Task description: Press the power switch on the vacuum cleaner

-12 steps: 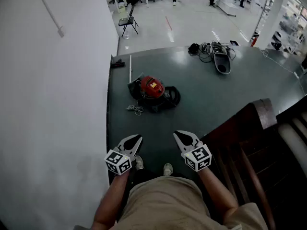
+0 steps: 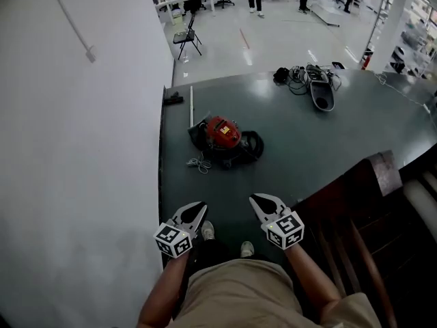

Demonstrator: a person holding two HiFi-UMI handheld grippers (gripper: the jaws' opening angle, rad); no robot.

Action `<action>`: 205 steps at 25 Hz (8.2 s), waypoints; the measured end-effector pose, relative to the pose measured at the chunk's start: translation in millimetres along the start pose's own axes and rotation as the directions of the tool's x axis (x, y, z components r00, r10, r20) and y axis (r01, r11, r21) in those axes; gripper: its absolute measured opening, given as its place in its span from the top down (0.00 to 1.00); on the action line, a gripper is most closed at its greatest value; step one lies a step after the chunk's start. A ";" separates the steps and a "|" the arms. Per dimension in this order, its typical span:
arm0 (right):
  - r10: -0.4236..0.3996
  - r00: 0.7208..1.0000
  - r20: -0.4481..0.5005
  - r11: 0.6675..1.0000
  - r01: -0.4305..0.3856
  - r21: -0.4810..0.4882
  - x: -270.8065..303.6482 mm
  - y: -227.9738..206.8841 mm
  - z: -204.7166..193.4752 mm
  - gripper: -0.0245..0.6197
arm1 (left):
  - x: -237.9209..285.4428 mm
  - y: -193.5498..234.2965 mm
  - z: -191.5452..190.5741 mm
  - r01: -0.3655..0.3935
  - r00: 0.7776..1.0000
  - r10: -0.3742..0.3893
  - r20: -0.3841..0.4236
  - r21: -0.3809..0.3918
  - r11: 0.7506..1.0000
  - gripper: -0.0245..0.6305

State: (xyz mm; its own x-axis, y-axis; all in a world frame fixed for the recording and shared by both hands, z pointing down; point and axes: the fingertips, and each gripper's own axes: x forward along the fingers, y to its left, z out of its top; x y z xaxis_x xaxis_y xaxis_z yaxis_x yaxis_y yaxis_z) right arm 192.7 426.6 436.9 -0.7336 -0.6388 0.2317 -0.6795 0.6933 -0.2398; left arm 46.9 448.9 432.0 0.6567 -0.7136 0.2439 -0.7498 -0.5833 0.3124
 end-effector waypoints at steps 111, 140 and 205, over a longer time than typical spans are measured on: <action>-0.017 0.446 -0.895 1.000 0.012 -0.012 726.4 -578.9 -467.1 0.95 | 590.7 596.4 -231.9 -0.056 0.788 -0.201 -0.582 -0.393 0.918 0.96; 0.287 0.685 -0.670 0.934 -0.044 0.356 632.8 -524.4 -315.9 0.95 | 537.0 511.3 -116.8 0.008 0.814 -0.203 -0.544 -0.338 0.941 0.96; -0.254 0.967 -0.028 0.962 0.250 -0.111 553.7 -215.1 170.1 0.82 | 223.6 574.7 232.3 0.092 0.994 -0.097 0.058 0.077 0.993 0.95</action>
State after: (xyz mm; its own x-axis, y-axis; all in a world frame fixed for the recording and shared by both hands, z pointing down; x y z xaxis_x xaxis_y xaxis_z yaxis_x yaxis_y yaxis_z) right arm -68.6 -132.9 456.4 -0.5363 -0.7843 0.3117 -0.8359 0.5446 -0.0679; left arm -255.9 -136.0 452.7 0.7203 -0.6753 0.1588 -0.6902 -0.6747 0.2616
